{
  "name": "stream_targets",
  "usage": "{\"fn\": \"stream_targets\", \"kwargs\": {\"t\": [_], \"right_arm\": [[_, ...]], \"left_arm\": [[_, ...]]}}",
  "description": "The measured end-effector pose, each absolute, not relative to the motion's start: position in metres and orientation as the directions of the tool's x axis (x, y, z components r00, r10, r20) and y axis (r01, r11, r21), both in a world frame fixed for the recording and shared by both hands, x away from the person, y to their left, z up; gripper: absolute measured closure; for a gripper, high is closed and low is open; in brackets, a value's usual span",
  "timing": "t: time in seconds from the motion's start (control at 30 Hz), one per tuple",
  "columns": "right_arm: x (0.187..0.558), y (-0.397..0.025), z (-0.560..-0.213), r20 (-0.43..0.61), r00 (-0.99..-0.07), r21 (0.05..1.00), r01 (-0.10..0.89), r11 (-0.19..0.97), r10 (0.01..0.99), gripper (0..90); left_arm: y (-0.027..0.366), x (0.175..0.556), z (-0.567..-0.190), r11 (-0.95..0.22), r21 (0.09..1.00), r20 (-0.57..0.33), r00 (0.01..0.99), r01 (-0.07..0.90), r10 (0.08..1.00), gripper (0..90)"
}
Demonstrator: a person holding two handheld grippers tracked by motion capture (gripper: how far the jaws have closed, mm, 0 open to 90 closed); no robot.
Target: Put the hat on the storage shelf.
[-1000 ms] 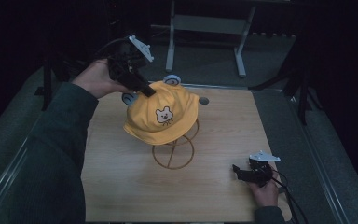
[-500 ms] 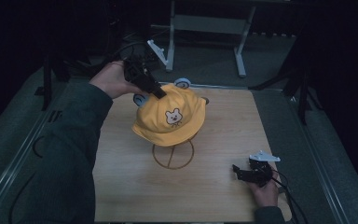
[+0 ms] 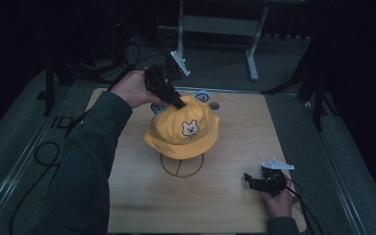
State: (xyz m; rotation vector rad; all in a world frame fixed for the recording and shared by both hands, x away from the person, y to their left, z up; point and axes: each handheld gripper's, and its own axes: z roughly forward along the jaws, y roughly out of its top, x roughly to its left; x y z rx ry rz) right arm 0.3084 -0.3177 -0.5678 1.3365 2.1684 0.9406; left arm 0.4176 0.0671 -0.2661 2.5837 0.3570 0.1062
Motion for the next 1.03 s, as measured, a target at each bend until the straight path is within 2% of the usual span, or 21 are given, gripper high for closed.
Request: {"fn": "stream_targets", "kwargs": {"t": [0.23,0.47,0.57,0.7,0.87,1.03], "right_arm": [[0.308,-0.318,-0.568,-0.004,-0.447,0.732,0.609,0.307,0.895,17.9],[0.308,-0.318,-0.568,-0.003,-0.447,0.732,0.609,0.307,0.895,17.9],[0.308,-0.318,-0.568,-0.003,-0.447,0.732,0.609,0.307,0.895,17.9],[0.308,-0.318,-0.568,-0.004,-0.447,0.732,0.609,0.307,0.895,17.9],[0.308,-0.318,-0.568,-0.003,-0.447,0.732,0.609,0.307,0.895,17.9],[0.308,-0.318,-0.568,-0.004,-0.447,0.732,0.609,0.307,0.895,17.9]], "left_arm": [[0.057,0.417,-0.274,-0.831,0.512,-0.010,0.969,0.217,0.247,67.5],[0.056,0.415,-0.281,-0.826,0.521,0.007,0.966,0.218,0.259,50.2],[0.058,0.414,-0.282,-0.817,0.533,0.030,0.960,0.219,0.277,39.0],[0.065,0.413,-0.282,-0.807,0.545,0.034,0.956,0.225,0.290,28.7],[0.077,0.410,-0.280,-0.791,0.565,0.047,0.947,0.236,0.316,26.5],[0.098,0.401,-0.276,-0.765,0.602,0.063,0.941,0.230,0.333,30.3]]}}
